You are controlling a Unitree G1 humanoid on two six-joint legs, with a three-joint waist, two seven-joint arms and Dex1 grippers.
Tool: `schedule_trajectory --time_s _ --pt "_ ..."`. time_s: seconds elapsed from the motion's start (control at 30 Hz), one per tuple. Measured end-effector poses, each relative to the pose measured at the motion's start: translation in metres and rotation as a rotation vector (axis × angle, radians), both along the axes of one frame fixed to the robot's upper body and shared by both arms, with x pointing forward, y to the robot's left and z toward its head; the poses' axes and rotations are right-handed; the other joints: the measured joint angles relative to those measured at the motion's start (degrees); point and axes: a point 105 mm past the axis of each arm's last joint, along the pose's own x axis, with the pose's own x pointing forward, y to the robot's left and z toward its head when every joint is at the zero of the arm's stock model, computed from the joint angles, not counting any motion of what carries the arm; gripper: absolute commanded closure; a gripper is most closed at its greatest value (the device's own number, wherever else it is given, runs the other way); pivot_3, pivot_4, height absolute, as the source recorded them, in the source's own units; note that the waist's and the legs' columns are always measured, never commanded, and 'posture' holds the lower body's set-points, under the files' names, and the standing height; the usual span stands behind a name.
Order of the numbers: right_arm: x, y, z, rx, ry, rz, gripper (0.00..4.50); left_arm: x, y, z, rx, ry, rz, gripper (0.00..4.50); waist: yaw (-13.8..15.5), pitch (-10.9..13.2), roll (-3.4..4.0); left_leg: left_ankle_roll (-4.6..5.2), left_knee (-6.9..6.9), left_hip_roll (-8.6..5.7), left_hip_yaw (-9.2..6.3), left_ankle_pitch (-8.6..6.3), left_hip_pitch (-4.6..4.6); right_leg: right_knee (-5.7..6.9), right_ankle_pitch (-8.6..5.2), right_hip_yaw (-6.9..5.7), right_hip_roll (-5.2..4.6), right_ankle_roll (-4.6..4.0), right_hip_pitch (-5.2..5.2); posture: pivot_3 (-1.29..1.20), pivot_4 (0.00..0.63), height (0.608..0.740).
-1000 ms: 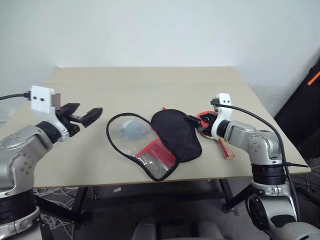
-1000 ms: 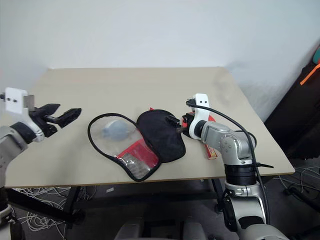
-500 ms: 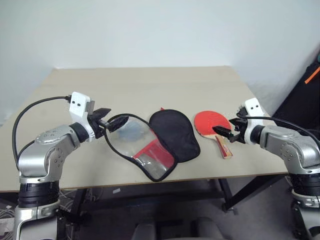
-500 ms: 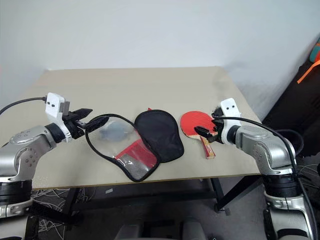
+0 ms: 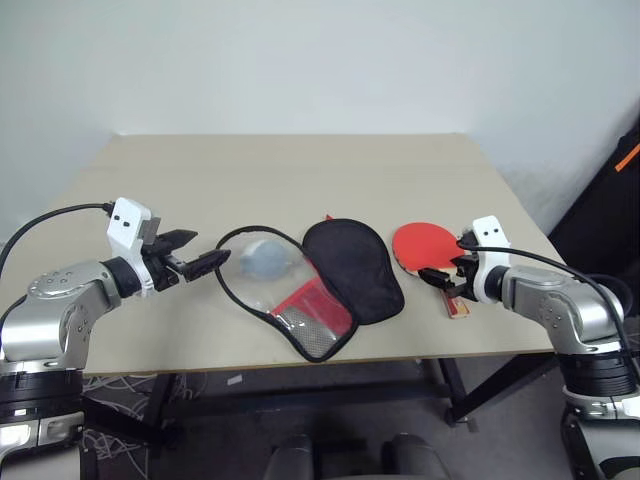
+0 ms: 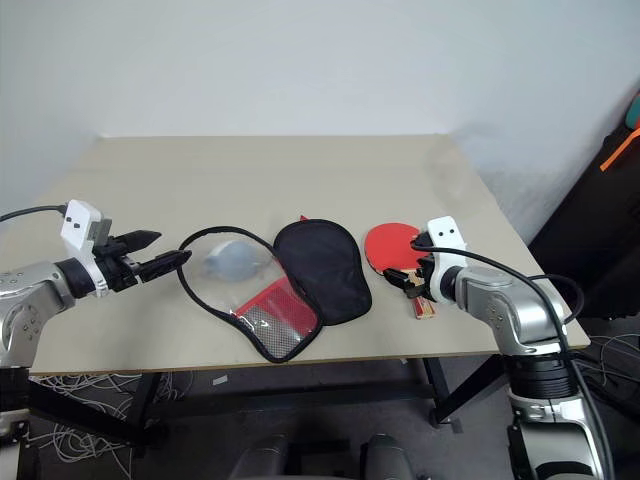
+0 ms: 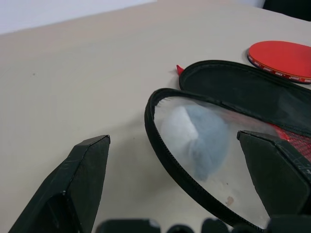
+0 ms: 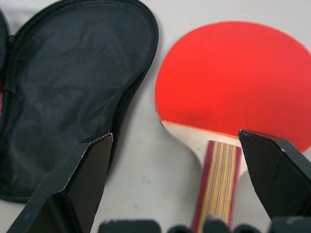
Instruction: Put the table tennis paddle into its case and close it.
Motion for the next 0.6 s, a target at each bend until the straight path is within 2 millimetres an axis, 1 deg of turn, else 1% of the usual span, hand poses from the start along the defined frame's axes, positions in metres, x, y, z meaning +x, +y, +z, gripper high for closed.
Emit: schedule_trajectory --time_s 0.13,0.3,0.43,0.6 --pt "0.004 0.003 -0.01 -0.022 0.007 -0.076 0.0 0.001 -0.001 -0.001 -0.006 -0.004 0.004 0.04 0.0 0.0 0.0 0.0 0.0 0.0 0.01 0.0 0.0 0.03 0.08 0.0 0.01 0.12 -0.01 0.0 0.0 0.74" --pt "0.005 0.004 -0.02 -0.042 0.018 -0.121 0.0 0.006 0.0 0.006 -0.002 -0.026 0.011 0.04 0.0 0.0 0.0 0.01 0.01 0.0 0.0 0.0 0.0 0.02 0.08 -0.01 0.01 0.15 0.01 0.0 0.0 0.74" --pt "0.001 -0.003 -0.031 -0.072 0.043 -0.155 0.0 0.009 0.001 0.009 -0.002 -0.032 0.015 0.04 0.0 0.0 0.0 0.0 -0.01 0.0 -0.01 0.01 0.01 0.02 0.08 -0.02 0.01 0.15 0.01 0.0 0.0 0.74" --pt "0.0 -0.006 -0.038 -0.079 0.052 -0.183 0.0 0.011 0.004 0.012 -0.004 -0.035 0.018 0.04 0.0 0.0 0.0 0.0 -0.01 0.0 -0.01 0.01 0.02 0.03 0.08 -0.02 0.02 0.15 0.01 0.0 0.0 0.74"
